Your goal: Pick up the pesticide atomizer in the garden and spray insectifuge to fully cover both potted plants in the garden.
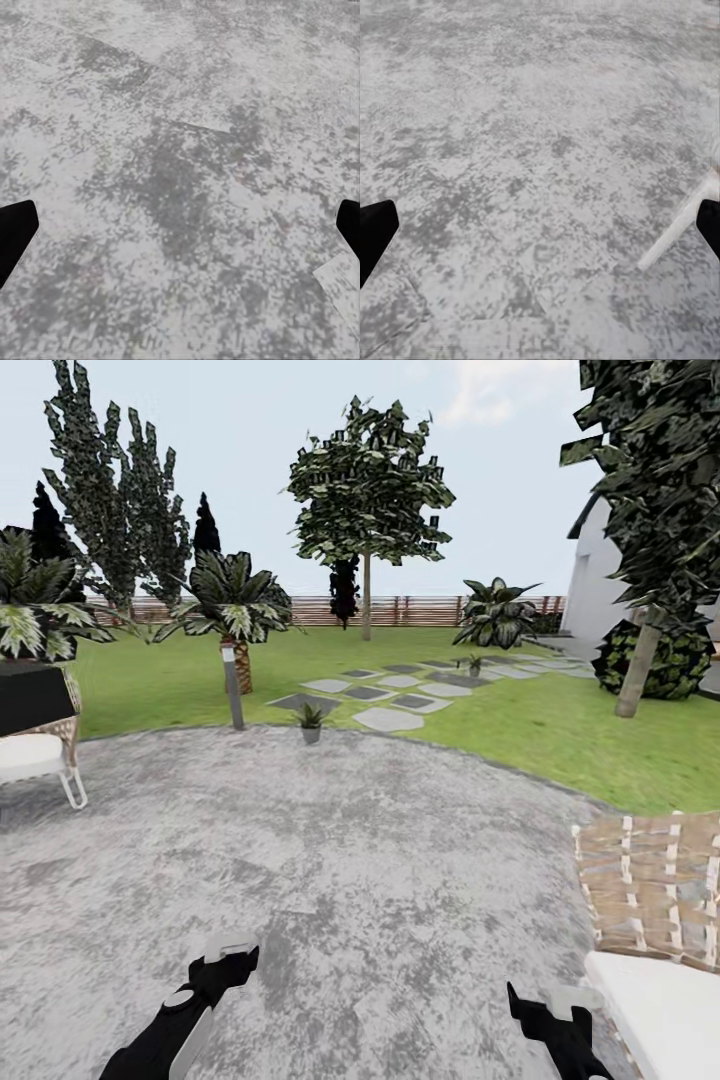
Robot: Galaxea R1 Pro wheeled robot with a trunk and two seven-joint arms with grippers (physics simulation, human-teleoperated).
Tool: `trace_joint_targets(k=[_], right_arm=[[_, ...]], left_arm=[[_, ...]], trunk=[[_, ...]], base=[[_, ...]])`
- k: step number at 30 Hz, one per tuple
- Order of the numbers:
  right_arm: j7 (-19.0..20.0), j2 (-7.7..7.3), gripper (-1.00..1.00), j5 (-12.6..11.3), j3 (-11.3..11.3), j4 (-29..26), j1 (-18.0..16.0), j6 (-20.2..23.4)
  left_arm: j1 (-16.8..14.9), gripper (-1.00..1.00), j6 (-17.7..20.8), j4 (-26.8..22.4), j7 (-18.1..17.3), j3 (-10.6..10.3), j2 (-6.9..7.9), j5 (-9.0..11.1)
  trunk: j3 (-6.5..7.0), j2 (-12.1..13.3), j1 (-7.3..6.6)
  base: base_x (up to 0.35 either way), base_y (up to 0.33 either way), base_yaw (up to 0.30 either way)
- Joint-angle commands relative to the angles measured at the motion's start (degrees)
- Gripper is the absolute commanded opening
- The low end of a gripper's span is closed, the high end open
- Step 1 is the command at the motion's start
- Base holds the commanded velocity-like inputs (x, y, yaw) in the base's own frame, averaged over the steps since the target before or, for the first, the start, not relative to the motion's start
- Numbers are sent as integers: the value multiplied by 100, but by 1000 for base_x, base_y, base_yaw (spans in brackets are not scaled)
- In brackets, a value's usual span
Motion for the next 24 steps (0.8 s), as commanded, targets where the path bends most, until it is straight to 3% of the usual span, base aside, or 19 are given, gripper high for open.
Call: trace_joint_targets(k=[1, 24], right_arm=[[-5, 0, 100, -2, -1, 4, -2, -17], [6, 0, 100, -2, -2, 8, -2, -17]], left_arm=[[-3, 100, -3, 0, 5, -7, 0, 60], [-3, 100, -3, 0, 6, -11, 0, 60]], trunk=[[-6, -2, 2], [-6, -2, 2]], base=[[332, 0, 82], [332, 0, 14]])
